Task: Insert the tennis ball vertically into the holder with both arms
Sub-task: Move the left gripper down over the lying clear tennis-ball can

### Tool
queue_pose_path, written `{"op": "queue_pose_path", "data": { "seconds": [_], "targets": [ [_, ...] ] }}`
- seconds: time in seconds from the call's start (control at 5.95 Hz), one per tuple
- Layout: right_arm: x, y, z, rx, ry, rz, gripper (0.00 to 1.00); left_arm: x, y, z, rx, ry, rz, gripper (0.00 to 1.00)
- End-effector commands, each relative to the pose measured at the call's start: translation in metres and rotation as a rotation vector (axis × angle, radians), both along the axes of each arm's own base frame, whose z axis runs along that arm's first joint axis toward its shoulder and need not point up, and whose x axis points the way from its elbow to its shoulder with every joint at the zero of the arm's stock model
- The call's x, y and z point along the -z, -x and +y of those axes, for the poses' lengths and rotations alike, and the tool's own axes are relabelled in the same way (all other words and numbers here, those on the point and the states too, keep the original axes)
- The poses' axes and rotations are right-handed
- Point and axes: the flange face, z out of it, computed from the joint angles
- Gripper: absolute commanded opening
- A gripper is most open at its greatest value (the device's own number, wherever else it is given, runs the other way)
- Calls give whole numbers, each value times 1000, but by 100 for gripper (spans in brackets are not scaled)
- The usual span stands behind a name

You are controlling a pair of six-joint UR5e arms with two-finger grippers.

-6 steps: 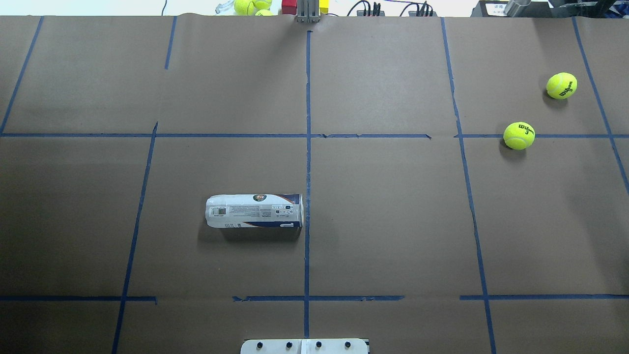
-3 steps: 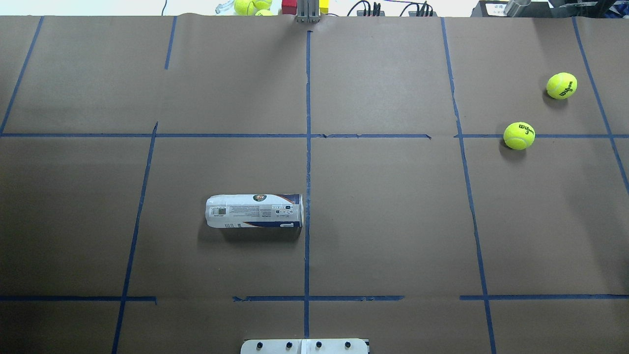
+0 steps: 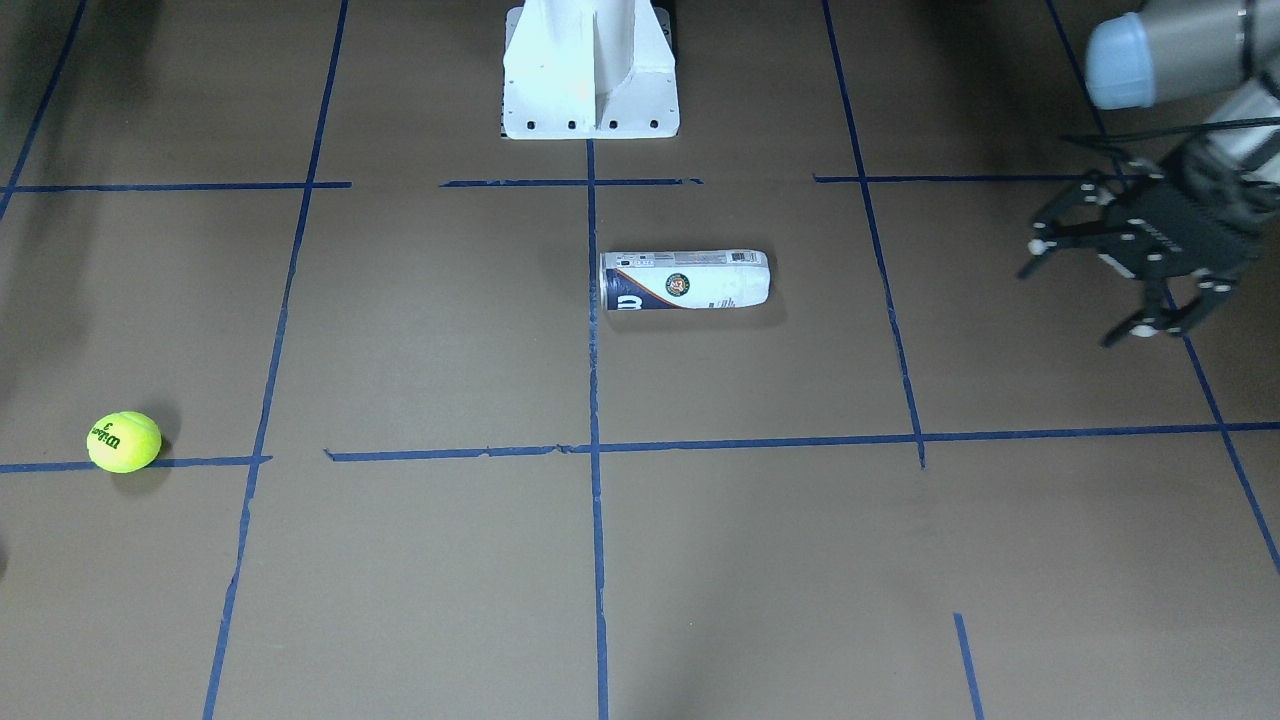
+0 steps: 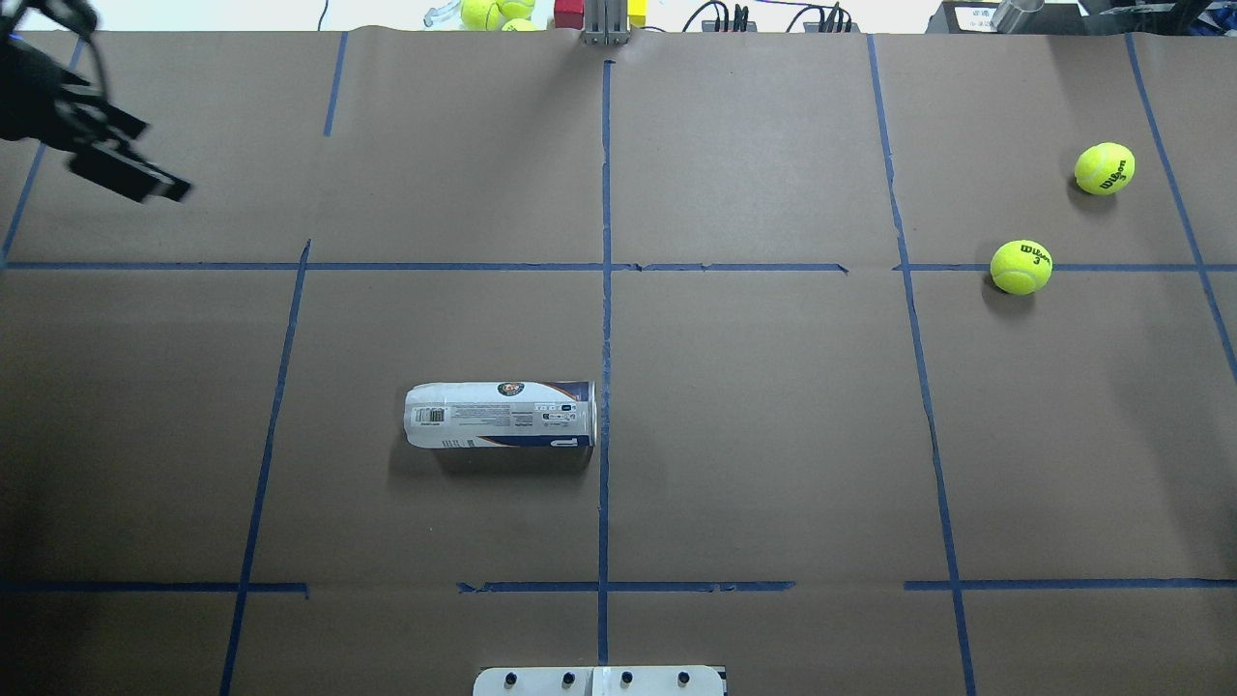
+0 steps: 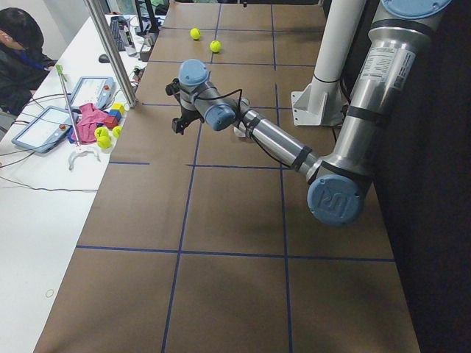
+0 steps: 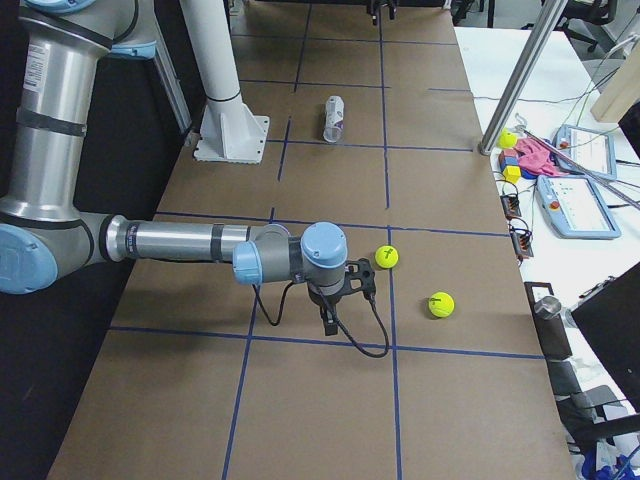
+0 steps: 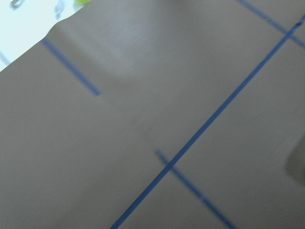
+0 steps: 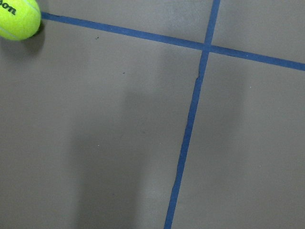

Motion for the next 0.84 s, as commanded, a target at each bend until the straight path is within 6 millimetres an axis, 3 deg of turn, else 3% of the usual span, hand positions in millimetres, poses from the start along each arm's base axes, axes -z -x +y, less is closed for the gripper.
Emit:
{"op": "queue_pose_path", "data": {
  "seconds": [0.0,0.17,0.34,0.5,0.67],
  "targets": [
    [0,0,0,-1,-1,0,100,88,-97,21,-37,-103,35,100],
    [0,0,0,1,-1,0,100,104,-163,57,-63,-136,20,100],
    [0,0,0,-1,-1,0,100,118,-206,84,-93,-148,-16,100],
    [0,0,0,-1,-1,0,100,146,-260,123,-155,-150,-79,100],
    [-1,0,0,1,2,0,100,172,-298,149,-159,-183,-162,100]
  ]
}}
